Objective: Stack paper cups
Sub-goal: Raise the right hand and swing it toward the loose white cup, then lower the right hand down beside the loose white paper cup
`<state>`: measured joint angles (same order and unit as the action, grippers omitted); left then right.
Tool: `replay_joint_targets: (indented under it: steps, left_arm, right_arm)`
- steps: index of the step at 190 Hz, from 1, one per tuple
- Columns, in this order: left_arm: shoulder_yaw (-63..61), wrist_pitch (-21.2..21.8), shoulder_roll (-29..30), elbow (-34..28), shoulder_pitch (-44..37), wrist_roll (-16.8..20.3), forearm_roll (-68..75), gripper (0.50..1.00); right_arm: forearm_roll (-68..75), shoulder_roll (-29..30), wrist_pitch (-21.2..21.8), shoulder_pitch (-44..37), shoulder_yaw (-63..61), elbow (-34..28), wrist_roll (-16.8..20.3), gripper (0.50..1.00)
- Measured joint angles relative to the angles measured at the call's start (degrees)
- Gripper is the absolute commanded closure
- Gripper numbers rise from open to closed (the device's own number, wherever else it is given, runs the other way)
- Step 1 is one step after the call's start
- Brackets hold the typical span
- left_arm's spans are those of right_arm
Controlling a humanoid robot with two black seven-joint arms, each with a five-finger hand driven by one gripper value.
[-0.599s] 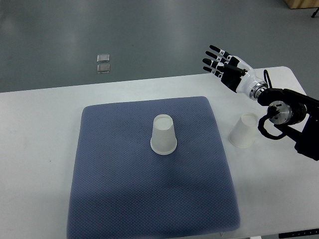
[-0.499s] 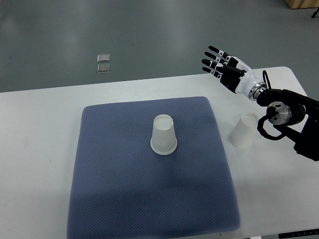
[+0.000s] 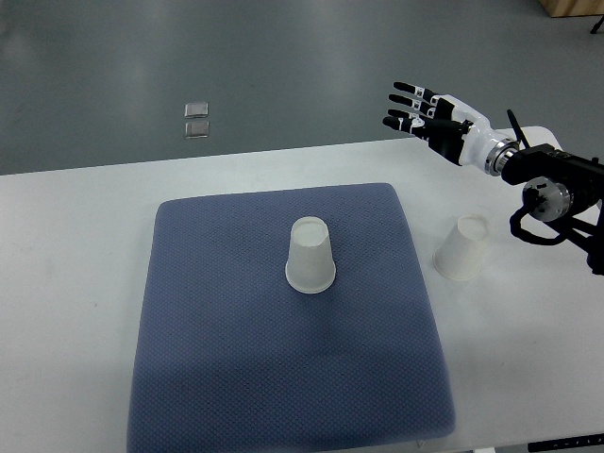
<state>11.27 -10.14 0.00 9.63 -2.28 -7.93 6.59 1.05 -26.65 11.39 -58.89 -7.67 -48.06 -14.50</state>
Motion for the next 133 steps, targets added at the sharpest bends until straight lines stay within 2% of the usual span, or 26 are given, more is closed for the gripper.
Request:
replay_joint_targets:
  steps: [42, 80, 102, 133]
  left_arm:
    - [-0.10, 0.00, 0.00, 0.04, 0.16, 0.02, 0.00, 0.500]
    - [-0.11, -0.06, 0.00, 0.63, 0.17, 0.02, 0.00, 0.500]
    - [-0.16, -0.26, 0.00, 0.73, 0.17, 0.02, 0.02, 0.500]
    - [-0.19, -0.33, 0.00, 0.68, 0.17, 0.02, 0.04, 0.500]
  right_arm:
    - [-2.87, -6.55, 0.79, -19.92, 27.93, -7.00, 1.31, 0.576]
    - [-9.82, -6.31, 1.81, -41.78, 52.20, -16.68, 1.66, 0.576]
    - [-12.69, -4.70, 3.11, -51.18, 61.18, -21.05, 3.19, 0.576]
    - [-16.78, -4.23, 8.53, -62.21, 67.67, -29.09, 5.94, 0.576]
